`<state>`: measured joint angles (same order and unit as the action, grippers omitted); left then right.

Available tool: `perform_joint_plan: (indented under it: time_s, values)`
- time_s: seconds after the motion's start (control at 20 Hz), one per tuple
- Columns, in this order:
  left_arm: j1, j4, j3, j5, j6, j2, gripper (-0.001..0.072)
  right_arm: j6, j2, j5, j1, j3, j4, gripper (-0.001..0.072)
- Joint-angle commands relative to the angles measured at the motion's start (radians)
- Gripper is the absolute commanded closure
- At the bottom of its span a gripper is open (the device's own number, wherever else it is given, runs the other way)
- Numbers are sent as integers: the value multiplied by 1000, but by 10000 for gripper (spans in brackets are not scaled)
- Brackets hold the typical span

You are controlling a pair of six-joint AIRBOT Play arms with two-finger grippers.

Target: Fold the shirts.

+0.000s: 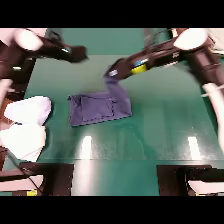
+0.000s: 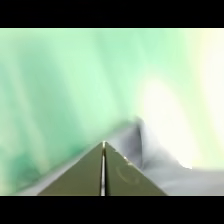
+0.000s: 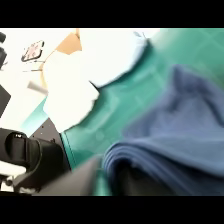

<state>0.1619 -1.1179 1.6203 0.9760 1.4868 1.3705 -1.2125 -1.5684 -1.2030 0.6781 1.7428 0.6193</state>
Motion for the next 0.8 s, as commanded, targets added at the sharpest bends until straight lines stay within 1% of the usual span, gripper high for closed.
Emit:
perform_joint_plan:
  time_s: [0.0, 0.05, 0.15, 0.25, 0.3, 0.4, 0.5, 0.6, 0.65, 0.7, 0.75]
  values:
    - [-132, -94, 2, 22, -2, -178, 680, 55, -164, 135, 187, 89, 3, 259]
    - [-151, -94, 2, 26, -2, -207, 680, 55, -206, 105, 207, 135, 8, 251]
    - [-164, -95, 2, 46, -3, -232, 680, 53, -256, -5, 203, 202, 16, 262]
    - [-164, -94, 1, 98, -2, -232, 680, 20, -249, -85, 159, 193, 108, 262]
    - [-164, -93, 1, 124, -2, -229, 680, -3, -231, -111, 125, 157, 173, 262]
    - [-150, -95, -11, 140, -3, -226, 680, -31, -180, -128, 34, 42, 256, 262]
    - [-119, -95, -37, 137, -3, -226, 680, -72, -115, -112, -77, -110, 300, 262]
    - [-80, -95, -75, 115, -3, -226, 680, -100, -60, -67, -192, -270, 298, 258]
    - [-61, -95, -97, 95, -3, -226, 680, -123, -43, -37, -244, -343, 297, 224]
    - [-42, -94, -119, 75, -3, -226, 680, -133, -40, -15, -285, -398, 290, 69]
    - [-27, -93, -136, 63, -3, -226, 680, -133, -47, 2, -317, -443, 286, 32]
